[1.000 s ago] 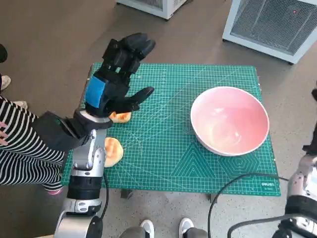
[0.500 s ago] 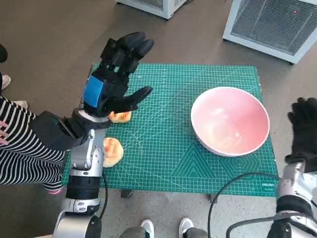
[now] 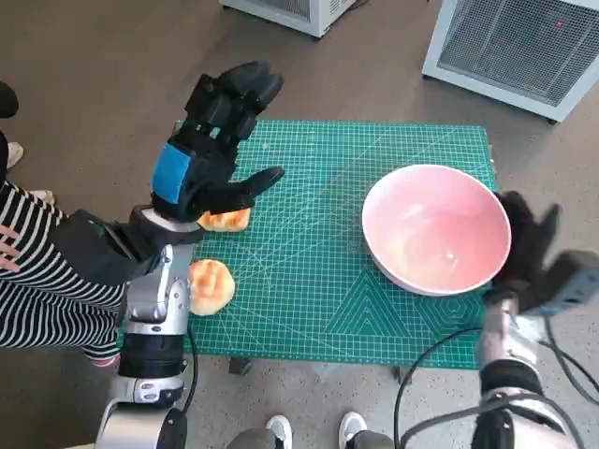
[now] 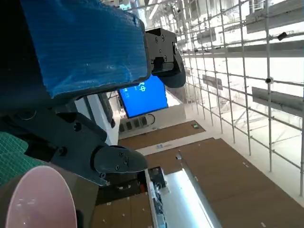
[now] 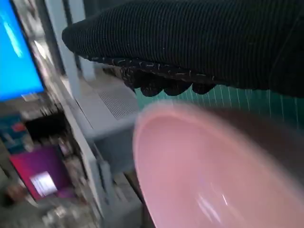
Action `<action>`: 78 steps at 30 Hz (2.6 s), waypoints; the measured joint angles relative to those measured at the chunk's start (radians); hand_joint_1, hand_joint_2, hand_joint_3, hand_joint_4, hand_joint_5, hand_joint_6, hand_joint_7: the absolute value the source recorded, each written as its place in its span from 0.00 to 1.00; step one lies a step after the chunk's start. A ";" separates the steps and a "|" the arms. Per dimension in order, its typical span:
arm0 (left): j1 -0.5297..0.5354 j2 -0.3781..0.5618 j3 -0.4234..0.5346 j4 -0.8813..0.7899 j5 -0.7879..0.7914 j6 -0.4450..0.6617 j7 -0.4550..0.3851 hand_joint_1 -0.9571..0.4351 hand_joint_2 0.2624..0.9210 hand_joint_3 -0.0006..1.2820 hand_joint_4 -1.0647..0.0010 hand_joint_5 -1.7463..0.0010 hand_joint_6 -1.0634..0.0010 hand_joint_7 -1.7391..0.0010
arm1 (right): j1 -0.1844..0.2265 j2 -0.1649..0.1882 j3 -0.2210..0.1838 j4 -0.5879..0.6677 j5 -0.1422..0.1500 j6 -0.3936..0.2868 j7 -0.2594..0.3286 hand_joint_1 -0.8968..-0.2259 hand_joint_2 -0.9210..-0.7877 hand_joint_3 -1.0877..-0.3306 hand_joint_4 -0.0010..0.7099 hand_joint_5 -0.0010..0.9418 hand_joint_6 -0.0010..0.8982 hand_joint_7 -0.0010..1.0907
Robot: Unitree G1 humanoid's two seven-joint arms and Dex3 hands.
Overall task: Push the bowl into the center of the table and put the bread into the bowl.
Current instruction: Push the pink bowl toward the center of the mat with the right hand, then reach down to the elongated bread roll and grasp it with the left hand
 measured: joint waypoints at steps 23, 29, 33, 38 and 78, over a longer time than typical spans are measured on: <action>0.049 0.034 0.015 -0.019 0.001 0.000 0.013 0.52 1.00 0.07 0.79 0.96 0.94 0.62 | -0.102 0.078 0.089 -0.002 -0.040 0.012 0.065 0.38 0.00 0.24 0.12 0.01 0.04 0.31; 0.060 0.036 0.021 -0.020 0.001 -0.003 0.018 0.51 1.00 0.07 0.79 0.97 0.93 0.64 | -0.121 0.097 0.090 0.001 -0.039 0.025 0.068 0.37 0.00 0.27 0.12 0.01 0.05 0.31; 0.062 0.037 0.025 -0.020 0.002 -0.005 0.022 0.51 1.00 0.06 0.77 0.98 0.91 0.66 | -0.140 0.112 0.090 0.004 -0.039 0.036 0.067 0.38 0.00 0.28 0.12 0.00 0.05 0.30; 0.065 0.038 0.027 -0.020 0.005 -0.012 0.026 0.50 1.00 0.06 0.76 0.98 0.90 0.67 | -0.161 0.124 0.086 0.010 -0.038 0.051 0.061 0.37 0.00 0.27 0.11 0.00 0.05 0.30; 0.066 0.024 -0.005 -0.043 0.030 -0.007 0.043 0.51 1.00 0.08 0.76 0.99 0.98 0.60 | -0.169 0.086 0.170 -0.313 -0.078 -0.196 0.166 0.27 0.00 0.37 0.16 0.01 0.02 0.42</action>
